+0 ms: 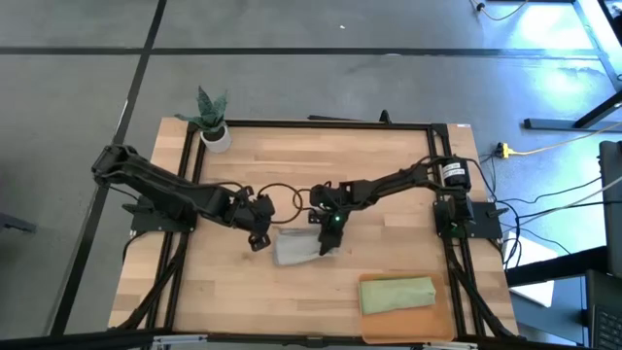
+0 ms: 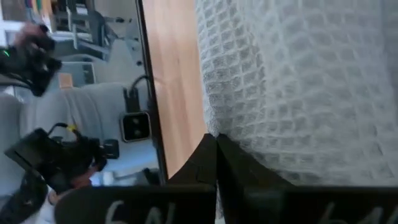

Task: Roll microfiber towels into tight, uniform cylinder then place into a basket
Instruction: Roll the gray microfiber cloth

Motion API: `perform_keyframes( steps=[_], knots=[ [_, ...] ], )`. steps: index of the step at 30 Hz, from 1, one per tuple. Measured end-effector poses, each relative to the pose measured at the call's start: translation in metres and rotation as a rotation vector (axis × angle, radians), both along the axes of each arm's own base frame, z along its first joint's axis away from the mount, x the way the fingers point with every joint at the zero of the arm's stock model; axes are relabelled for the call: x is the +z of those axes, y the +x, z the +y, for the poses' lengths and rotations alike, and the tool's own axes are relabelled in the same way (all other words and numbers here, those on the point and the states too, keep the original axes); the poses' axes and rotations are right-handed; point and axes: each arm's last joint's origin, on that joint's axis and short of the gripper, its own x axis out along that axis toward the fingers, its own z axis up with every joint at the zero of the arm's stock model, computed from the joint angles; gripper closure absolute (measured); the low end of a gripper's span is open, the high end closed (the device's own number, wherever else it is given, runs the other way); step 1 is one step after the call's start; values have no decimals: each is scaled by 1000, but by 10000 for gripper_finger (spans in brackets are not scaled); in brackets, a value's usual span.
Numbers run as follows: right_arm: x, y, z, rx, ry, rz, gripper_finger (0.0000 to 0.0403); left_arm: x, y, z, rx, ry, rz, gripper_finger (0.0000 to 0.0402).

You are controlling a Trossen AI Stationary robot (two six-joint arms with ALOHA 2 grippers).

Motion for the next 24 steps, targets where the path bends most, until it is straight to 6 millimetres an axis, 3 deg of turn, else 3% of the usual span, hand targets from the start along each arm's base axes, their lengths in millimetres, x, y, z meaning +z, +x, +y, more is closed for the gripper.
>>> perform_keyframes(
  steps=[12, 24],
  knots=[
    [29, 23, -15, -138, -20, -8, 403, -3, 2, -12, -85, -48, 1, 312],
    [26, 19, -25, -214, -106, 87, 403, -6, 2, -31, -170, -60, -5, 312]
  ],
)
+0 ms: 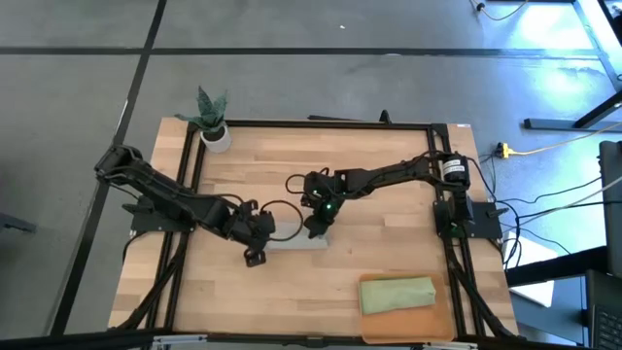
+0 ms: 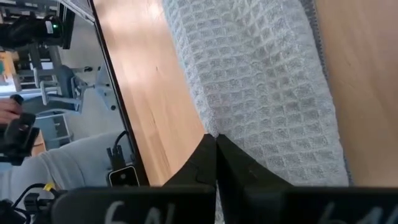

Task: Roll microfiber towels into tight, uniform cylinder then place into a basket
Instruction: Roll the gray microfiber cloth

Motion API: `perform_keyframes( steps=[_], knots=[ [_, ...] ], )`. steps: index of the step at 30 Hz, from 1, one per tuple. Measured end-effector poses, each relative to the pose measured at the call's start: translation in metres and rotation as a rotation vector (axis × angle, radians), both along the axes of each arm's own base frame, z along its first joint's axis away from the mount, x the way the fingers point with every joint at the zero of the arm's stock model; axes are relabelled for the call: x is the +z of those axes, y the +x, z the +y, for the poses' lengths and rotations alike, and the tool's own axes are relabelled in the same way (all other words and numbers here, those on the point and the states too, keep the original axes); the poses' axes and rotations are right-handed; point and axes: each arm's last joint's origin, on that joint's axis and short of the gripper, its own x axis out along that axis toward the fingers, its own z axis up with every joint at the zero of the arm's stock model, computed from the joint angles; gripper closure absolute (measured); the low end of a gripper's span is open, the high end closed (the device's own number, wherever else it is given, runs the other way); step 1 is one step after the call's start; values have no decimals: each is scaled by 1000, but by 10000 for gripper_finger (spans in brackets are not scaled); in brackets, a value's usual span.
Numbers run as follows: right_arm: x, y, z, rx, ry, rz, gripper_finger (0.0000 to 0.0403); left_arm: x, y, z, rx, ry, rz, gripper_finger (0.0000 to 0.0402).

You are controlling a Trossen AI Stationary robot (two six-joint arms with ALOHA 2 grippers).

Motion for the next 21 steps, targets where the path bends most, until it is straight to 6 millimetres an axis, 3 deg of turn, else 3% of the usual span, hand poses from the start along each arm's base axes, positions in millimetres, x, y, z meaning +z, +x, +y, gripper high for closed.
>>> perform_keyframes(
  steps=[10, 21],
  knots=[
    [-3, -2, -8, -85, -89, 45, 403, -27, 17, -10, -81, 24, 59, 312],
    [-7, -6, -10, -137, -179, 108, 402, -55, 30, 1, -50, 100, 151, 312]
  ],
)
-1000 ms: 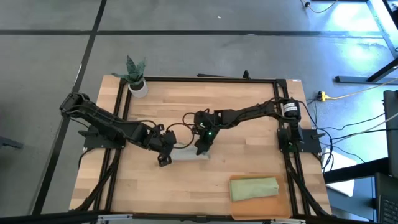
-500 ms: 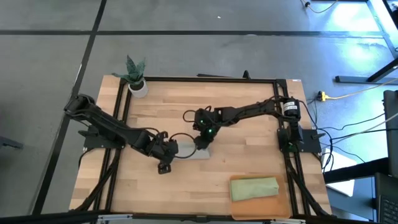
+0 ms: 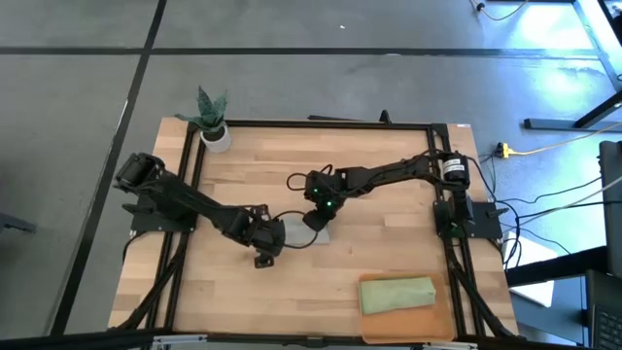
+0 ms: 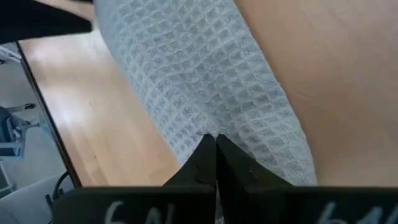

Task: Roll microfiber towels into tight, uniform cylinder then place into a basket
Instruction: Roll the gray microfiber cloth

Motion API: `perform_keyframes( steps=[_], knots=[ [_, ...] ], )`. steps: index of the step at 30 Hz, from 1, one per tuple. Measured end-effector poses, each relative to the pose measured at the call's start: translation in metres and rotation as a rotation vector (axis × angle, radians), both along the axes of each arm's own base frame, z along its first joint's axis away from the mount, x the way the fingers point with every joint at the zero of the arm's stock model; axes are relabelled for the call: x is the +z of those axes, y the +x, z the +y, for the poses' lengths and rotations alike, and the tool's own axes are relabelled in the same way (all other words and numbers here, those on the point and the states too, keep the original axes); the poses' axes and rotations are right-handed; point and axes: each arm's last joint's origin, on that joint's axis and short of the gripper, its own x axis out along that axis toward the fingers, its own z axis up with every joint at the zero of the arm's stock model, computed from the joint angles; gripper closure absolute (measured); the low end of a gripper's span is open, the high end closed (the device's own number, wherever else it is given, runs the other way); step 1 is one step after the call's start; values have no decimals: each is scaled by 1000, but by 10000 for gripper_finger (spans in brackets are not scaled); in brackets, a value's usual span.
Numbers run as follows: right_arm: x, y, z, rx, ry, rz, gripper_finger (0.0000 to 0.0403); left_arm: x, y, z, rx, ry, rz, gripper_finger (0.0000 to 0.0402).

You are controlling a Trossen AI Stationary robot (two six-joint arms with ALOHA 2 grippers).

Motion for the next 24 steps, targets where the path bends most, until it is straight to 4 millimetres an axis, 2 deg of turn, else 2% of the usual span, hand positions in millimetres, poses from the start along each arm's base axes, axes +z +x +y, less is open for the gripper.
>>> perform_keyframes(
  steps=[7, 12, 24],
  knots=[
    [0, 0, -1, -10, -18, 4, 402, -19, 8, 9, 21, 30, 61, 312],
    [0, 0, 1, 31, 12, -11, 397, -25, 12, 13, -34, -4, 82, 311],
    [1, 0, 0, 61, 27, -33, 302, -26, 16, 19, -73, -26, 88, 311]
  ],
)
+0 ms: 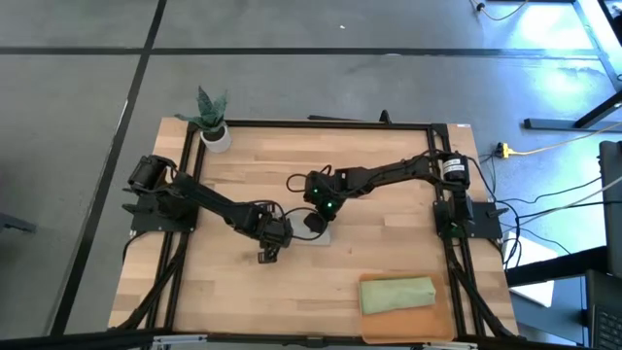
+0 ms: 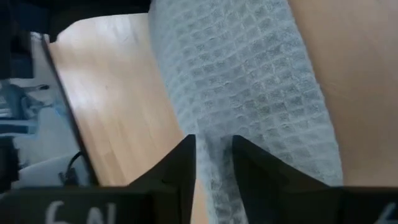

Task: Roll microfiber towels into tight, uniform cylinder then place into a basket
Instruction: Roll the gray microfiber cloth

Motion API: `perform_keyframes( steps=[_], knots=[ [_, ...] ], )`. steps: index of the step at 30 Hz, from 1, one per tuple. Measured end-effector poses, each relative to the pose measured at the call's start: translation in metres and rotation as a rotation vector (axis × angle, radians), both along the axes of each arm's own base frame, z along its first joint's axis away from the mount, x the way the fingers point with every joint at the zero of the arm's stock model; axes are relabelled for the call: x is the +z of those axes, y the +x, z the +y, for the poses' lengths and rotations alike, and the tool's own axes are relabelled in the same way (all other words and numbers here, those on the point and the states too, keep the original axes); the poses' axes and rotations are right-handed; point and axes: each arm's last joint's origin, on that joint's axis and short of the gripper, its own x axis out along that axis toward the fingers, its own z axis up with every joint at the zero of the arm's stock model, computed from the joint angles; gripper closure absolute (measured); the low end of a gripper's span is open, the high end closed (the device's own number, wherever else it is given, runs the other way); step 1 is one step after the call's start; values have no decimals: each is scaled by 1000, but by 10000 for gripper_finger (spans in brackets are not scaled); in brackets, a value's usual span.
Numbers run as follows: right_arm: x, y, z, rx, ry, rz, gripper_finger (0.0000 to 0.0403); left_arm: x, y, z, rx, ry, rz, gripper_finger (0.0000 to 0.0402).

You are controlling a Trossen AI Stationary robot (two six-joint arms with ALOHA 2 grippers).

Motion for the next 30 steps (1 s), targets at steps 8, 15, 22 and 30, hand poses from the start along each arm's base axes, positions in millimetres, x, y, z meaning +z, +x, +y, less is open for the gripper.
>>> perform_keyframes(
  steps=[8, 15, 22, 30],
  knots=[
    [20, -5, -18, -15, 11, -56, 287, 0, 0, 0, -5, -1, 1, 311],
    [57, -14, 9, 136, -128, -198, 291, 0, 1, 0, -8, -4, -10, 311],
    [41, -14, 50, 255, -319, -192, 292, 0, 1, 0, -6, -11, -12, 311],
    [13, -17, 51, 246, -439, -112, 292, 0, 2, 0, -6, -28, -8, 311]
  ],
)
